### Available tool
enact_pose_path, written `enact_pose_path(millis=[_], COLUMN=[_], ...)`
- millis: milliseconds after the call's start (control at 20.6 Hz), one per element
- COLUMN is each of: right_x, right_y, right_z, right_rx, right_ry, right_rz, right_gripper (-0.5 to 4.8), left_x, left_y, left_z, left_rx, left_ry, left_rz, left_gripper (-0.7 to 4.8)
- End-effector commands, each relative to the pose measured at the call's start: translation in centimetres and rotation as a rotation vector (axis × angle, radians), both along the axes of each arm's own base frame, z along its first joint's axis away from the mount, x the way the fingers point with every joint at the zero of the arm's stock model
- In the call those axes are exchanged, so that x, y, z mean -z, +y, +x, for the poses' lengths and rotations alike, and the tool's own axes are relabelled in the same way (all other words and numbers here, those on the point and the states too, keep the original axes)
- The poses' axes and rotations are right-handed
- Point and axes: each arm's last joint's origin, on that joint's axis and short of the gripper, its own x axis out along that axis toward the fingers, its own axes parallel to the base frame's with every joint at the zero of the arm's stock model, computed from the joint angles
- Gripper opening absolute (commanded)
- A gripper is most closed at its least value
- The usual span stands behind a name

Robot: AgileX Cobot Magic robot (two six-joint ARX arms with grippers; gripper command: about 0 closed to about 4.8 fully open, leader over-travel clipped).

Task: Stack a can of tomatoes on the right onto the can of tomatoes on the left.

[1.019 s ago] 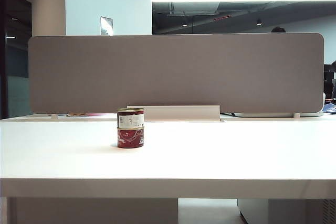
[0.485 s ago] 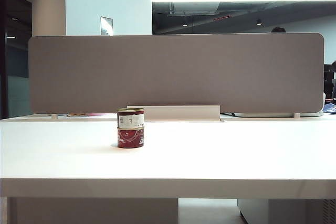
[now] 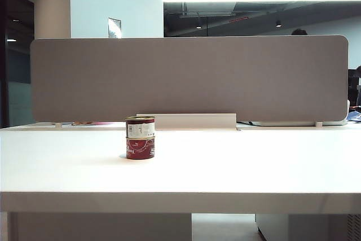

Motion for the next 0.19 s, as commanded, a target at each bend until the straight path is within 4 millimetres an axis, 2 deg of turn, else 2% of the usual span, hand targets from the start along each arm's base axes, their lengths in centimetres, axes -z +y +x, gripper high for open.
enact_pose_path(millis=[49, 194], right_x=[0.10, 0.10], right_y=[0.02, 0.02], right_z=[0.03, 0.03], right_rx=[-0.004, -0.004], right_ry=[-0.006, -0.006], right_rz=[0.000, 0.000], right_gripper=[-0.01, -0.01], left_x=[-0.18, -0.18], left_y=[0.00, 0.00], left_z=[-0.01, -0.01], left_rx=[0.002, 0.002], left_ry=[-0.011, -0.011], left_rz=[0.003, 0.003], left_gripper=[-0.06, -0.06])
